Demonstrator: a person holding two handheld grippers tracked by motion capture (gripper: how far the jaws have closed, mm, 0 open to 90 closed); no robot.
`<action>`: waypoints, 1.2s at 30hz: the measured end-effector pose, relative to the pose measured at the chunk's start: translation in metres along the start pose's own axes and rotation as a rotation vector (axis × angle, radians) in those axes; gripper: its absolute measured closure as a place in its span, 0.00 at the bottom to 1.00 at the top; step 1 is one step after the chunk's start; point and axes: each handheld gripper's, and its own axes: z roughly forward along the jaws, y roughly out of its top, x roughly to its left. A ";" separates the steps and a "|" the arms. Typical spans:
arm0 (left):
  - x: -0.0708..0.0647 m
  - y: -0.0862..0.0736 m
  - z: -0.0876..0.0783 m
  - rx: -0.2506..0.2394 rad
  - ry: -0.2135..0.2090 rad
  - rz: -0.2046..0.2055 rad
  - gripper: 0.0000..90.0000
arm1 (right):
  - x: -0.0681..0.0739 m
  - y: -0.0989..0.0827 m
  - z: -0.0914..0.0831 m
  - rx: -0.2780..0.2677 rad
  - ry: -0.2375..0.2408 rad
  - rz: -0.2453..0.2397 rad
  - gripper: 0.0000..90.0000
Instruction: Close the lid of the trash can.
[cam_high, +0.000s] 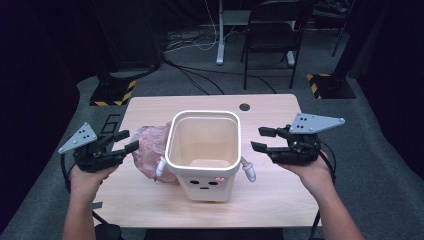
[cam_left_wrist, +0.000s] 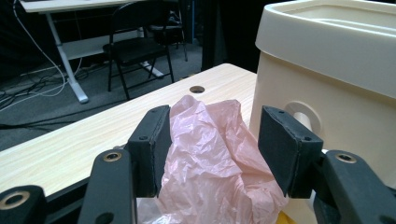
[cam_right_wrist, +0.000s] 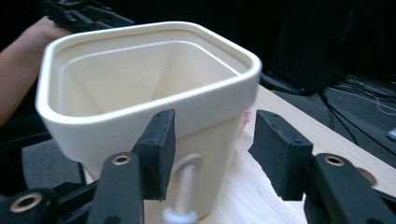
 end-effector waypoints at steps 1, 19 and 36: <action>0.000 0.000 0.000 0.002 0.001 0.001 0.49 | -0.002 -0.003 -0.002 -0.001 -0.020 0.006 0.53; 0.005 -0.003 0.011 0.020 0.006 0.001 0.48 | -0.016 -0.046 -0.013 -0.002 -0.190 0.073 0.52; 0.007 -0.005 0.016 0.057 0.030 0.021 0.47 | -0.016 -0.090 -0.015 0.005 -0.318 0.128 0.52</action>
